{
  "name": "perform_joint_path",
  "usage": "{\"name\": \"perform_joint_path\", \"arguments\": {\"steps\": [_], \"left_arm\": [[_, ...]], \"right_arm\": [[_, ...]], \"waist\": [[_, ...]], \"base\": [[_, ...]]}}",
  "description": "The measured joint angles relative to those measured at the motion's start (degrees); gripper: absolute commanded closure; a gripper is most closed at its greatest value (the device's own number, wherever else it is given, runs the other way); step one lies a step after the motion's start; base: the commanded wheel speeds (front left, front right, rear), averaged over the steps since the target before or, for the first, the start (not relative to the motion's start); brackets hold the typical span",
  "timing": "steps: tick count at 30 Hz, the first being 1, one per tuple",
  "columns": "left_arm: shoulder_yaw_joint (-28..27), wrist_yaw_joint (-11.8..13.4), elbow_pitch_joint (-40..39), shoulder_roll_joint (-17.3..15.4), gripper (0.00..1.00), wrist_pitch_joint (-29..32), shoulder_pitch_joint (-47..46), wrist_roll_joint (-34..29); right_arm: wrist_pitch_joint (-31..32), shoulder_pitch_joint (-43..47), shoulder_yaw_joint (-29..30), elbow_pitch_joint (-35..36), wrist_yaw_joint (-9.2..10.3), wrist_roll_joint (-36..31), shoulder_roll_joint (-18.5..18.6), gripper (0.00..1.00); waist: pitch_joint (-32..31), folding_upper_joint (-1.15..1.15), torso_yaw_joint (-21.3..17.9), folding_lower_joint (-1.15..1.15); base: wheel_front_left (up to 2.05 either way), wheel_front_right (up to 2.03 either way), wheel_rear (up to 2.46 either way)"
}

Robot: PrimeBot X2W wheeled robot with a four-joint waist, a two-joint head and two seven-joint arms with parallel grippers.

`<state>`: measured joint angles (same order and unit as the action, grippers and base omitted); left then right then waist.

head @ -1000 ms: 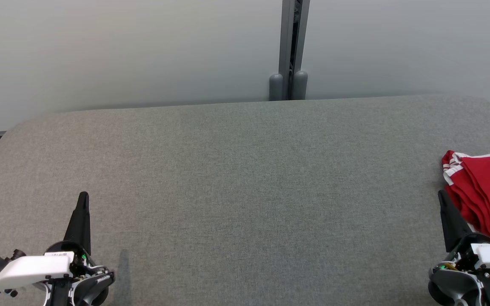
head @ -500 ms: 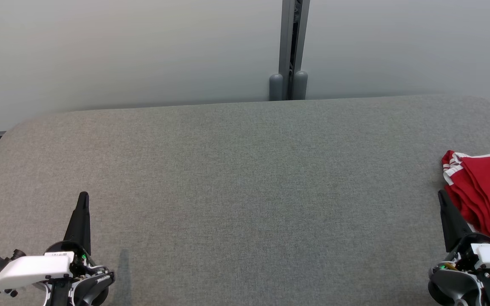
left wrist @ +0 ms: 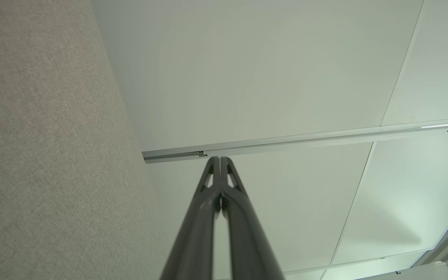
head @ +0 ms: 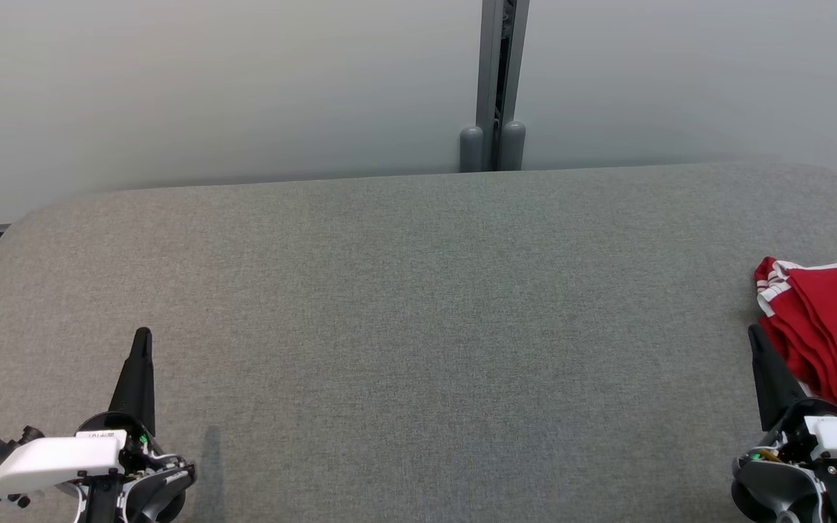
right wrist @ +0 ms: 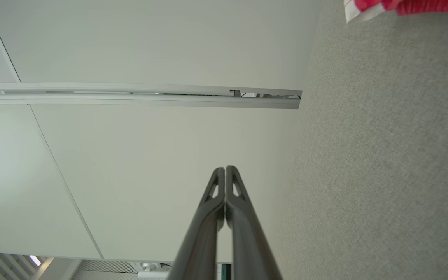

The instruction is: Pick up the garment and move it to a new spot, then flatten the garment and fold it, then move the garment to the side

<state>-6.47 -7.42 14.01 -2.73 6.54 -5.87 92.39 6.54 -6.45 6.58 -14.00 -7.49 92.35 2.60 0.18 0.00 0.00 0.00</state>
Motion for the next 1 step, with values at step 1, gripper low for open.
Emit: {"name": "perform_joint_path", "arguments": {"steps": [1], "left_arm": [[0.00,0.00,0.00,0.00,1.00,-0.01,0.00,0.00]], "right_arm": [[0.00,0.00,0.00,0.00,0.00,0.00,0.00,1.00]], "waist": [[0.00,0.00,0.00,0.00]], "base": [[0.00,0.00,0.00]]}}
